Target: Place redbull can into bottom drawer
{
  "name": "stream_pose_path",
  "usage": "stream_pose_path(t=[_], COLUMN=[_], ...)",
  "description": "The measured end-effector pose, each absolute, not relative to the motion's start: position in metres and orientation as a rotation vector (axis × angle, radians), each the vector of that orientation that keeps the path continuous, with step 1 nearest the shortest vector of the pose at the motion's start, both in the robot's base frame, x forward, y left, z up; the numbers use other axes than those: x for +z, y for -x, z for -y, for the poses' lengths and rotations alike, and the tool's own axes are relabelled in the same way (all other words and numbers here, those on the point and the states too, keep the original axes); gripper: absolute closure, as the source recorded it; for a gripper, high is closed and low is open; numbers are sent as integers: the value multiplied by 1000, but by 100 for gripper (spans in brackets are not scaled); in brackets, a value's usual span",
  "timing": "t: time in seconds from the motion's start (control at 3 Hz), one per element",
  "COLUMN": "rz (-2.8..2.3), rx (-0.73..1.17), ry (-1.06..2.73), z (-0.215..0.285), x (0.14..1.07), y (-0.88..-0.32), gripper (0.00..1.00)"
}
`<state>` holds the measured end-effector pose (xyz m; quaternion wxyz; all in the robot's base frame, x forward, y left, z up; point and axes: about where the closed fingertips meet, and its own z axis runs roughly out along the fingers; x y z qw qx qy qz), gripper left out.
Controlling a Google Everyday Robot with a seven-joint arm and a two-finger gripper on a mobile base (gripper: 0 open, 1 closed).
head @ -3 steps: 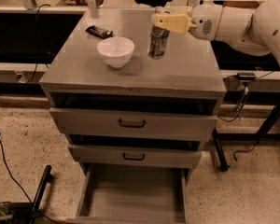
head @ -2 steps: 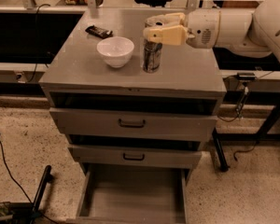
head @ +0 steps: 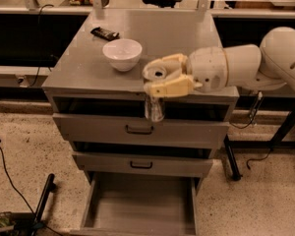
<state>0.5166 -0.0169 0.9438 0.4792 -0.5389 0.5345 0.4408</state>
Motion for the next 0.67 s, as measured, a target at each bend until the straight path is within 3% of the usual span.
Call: stream_pose_path(t=[0.67], rz=[-1310], rx=[1022], ry=[1295], z=[21], x=[919], y=[-512], gripper=[100])
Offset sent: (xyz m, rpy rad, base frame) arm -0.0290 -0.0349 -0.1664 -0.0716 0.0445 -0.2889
